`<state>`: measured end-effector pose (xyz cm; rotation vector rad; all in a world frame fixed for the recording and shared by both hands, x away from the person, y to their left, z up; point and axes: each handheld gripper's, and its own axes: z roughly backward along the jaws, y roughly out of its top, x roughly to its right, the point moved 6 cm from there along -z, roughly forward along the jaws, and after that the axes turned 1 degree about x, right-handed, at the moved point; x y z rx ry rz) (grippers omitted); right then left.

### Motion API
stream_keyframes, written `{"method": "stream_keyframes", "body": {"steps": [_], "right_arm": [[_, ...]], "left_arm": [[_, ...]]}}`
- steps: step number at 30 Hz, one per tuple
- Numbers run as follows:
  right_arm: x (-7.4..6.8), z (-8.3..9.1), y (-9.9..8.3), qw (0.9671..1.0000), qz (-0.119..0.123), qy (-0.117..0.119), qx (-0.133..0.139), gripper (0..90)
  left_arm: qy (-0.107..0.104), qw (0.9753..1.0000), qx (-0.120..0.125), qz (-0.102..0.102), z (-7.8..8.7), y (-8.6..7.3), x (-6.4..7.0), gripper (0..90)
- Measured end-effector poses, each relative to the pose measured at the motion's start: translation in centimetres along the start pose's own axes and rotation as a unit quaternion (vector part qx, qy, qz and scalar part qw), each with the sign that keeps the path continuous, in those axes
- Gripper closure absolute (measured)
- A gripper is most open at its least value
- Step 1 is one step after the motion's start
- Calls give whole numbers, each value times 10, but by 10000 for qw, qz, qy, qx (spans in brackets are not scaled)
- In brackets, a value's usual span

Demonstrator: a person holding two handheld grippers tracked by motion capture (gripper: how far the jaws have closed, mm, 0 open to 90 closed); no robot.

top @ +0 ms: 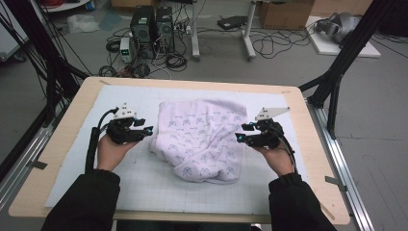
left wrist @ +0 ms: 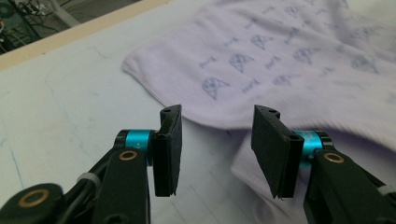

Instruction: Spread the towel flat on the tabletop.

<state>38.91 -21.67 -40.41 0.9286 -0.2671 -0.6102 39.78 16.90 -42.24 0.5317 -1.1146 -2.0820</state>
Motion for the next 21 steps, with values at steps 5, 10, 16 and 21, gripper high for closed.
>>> {"method": "stream_keyframes", "body": {"steps": [5,10,16,21], "right_arm": [[-18,4,-15,9999,65,145,-8,469],[-37,7,-21,9990,197,399,-10,451],[-61,5,-33,9965,168,816,100,429],[-81,-1,-44,9938,282,1077,1,411]], "left_arm": [[-169,9998,4,-40,14,-15,11,529],[-393,9991,104,-126,28,-22,25,515],[-721,9964,120,-426,39,-26,52,463],[-998,9935,119,-528,35,-25,74,460]]}}
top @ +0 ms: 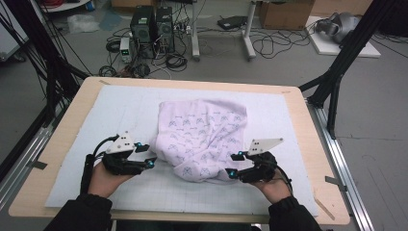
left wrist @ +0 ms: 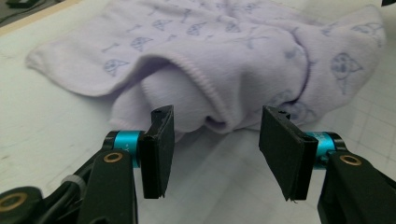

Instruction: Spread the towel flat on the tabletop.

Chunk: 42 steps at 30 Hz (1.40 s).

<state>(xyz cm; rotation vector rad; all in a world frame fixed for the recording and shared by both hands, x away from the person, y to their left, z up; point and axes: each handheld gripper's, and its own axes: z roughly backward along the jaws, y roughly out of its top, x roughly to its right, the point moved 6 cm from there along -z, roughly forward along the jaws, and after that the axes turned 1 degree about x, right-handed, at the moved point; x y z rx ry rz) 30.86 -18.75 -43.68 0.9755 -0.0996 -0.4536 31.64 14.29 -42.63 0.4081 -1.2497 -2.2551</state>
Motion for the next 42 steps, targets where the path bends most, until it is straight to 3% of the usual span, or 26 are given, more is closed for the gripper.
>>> {"method": "stream_keyframes", "body": {"steps": [4,8,9,10,11,13,15,17,24,27,30,33,34,35,36,39,42], "right_arm": [[-16,-13,-8,9993,160,260,-198,406],[-17,-27,-14,9983,226,338,-425,457],[-16,-30,-15,9978,234,385,-490,485],[-14,-35,-16,9973,272,382,-565,572],[-14,-35,-16,9973,272,382,-565,572],[-12,-37,-16,9970,278,409,-597,685],[-12,-36,-16,9969,283,428,-591,794],[-12,-32,-14,9969,276,462,-580,826],[-15,-7,3,9974,374,474,-382,845],[-14,8,16,9978,473,384,-245,847],[-2,20,28,9988,435,180,-153,848],[18,19,39,9991,365,-62,-212,849],[26,15,41,9990,327,-136,-274,849],[44,3,42,9990,168,-257,-322,849],[44,3,42,9990,168,-257,-322,849],[68,-15,36,9986,-204,-318,-368,849],[87,-34,25,9962,-486,-430,-581,848]], "left_arm": [[-52,9999,-150,-27,-13,-2,5,514],[-146,9996,-225,50,-27,-4,4,607],[-187,9996,-211,87,-31,-4,4,652],[-236,9995,-207,90,-33,-5,5,737],[-275,9994,-202,94,-35,-5,5,737],[-303,9993,-173,125,-36,-4,5,806],[-296,9994,-165,92,-34,-3,5,831],[-262,9995,-146,109,-28,-2,5,838],[-155,9999,-41,58,1,6,8,844],[-130,9997,99,160,14,13,6,845],[-15,9997,127,219,18,18,-3,845],[143,9992,90,364,9,24,-18,844],[215,9989,63,400,4,26,-23,844],[284,9986,56,446,-3,28,-29,843],[350,9982,31,491,-10,29,-35,843],[545,9968,-224,533,-33,24,-53,843],[596,9947,-377,754,-52,15,-66,841]]}}
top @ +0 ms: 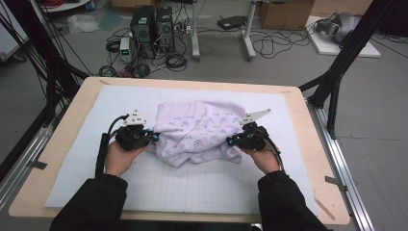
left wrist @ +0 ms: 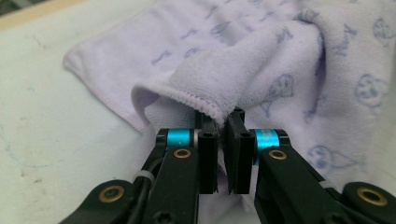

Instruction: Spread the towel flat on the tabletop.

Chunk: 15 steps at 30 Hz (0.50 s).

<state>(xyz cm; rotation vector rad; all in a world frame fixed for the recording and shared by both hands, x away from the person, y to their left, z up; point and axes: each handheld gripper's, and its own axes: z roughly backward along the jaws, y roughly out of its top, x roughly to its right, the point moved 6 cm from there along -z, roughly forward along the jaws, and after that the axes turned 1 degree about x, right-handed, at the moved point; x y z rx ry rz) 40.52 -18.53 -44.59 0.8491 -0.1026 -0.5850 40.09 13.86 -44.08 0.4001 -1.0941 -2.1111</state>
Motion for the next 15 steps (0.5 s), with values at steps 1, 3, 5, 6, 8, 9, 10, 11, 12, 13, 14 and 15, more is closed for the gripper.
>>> {"method": "stream_keyframes", "body": {"steps": [1,3,5,6,8,9,10,11,12,13,14,15], "right_arm": [[4,-6,-3,9999,-65,-21,-78,845],[9,-15,-7,9998,-136,-64,-152,831],[11,-15,-7,9997,-187,-117,-146,744],[11,-15,-7,9997,-187,-117,-146,744],[8,-6,-3,9998,-104,-141,16,699],[6,0,-1,9997,-74,-189,110,684],[4,7,1,9995,-68,-213,209,673],[2,14,4,9991,-44,-255,327,651],[-3,28,7,9982,15,-311,522,649],[-3,28,7,9982,15,-311,522,649],[-8,33,8,9979,65,-287,571,649],[-13,37,9,9978,132,-270,597,651]], "left_arm": [[-10,10000,-42,43,-5,-2,-2,840],[-7,9999,-81,99,-11,-4,-5,831],[34,9999,-35,114,-8,-3,-7,755],[60,9999,-17,99,-4,-3,-8,755],[78,9998,78,137,7,-1,-8,667],[79,9998,152,105,13,0,-8,661],[111,9997,196,71,20,1,-9,652],[140,9996,238,55,27,2,-9,629],[162,9995,277,42,33,2,-9,604],[137,9994,323,16,38,2,-8,604],[108,9993,367,-32,43,2,-6,603],[82,9992,387,-75,46,2,-3,603]]}}
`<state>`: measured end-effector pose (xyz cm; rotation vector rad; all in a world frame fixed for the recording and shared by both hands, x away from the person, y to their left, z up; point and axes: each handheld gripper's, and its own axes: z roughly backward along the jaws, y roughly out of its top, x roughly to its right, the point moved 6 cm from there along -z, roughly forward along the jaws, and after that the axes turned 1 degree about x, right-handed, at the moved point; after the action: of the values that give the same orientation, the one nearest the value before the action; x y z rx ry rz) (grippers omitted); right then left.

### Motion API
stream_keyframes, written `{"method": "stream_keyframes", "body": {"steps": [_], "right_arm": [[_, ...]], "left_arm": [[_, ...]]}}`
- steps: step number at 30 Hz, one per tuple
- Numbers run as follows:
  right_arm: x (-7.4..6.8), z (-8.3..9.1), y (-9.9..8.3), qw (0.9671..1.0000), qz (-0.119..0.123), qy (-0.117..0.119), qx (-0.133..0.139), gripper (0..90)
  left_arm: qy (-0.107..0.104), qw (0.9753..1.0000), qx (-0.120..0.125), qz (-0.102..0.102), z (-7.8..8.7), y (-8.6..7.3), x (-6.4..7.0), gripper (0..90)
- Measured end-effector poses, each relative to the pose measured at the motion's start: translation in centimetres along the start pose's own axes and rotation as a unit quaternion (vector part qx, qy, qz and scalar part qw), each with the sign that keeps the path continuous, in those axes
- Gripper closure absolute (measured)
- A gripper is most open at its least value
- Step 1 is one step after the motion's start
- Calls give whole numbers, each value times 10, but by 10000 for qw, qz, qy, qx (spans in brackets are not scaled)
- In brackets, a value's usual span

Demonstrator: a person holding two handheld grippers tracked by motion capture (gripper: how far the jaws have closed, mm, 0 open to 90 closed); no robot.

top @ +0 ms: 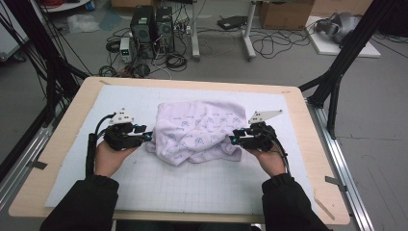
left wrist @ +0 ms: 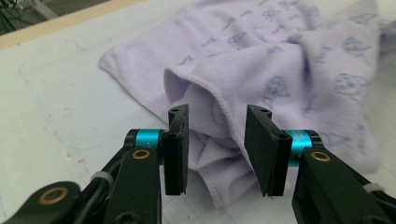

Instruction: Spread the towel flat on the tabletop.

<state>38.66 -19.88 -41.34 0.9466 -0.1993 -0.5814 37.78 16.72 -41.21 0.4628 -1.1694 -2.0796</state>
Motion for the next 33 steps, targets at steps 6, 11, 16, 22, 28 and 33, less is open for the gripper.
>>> {"method": "stream_keyframes", "body": {"steps": [6,11,16,22,28,33], "right_arm": [[-32,-7,-7,9992,234,315,-110,608],[-49,-21,-5,9981,436,427,-102,594],[-47,-30,-15,9983,426,325,-217,580],[-47,-41,-33,9981,412,90,-450,570],[-61,-52,-26,9981,483,151,-341,561],[-67,-68,-24,9983,441,84,-375,558]], "left_arm": [[-546,9984,22,-140,-3,-13,28,596],[-761,9962,-315,-273,-24,-30,44,535],[-595,9949,-615,-534,-45,-37,48,570],[-469,9956,-688,-433,-57,-38,44,829],[-453,9972,-420,-424,-46,-20,47,850],[-401,9981,-277,-387,-44,-9,47,850]]}}
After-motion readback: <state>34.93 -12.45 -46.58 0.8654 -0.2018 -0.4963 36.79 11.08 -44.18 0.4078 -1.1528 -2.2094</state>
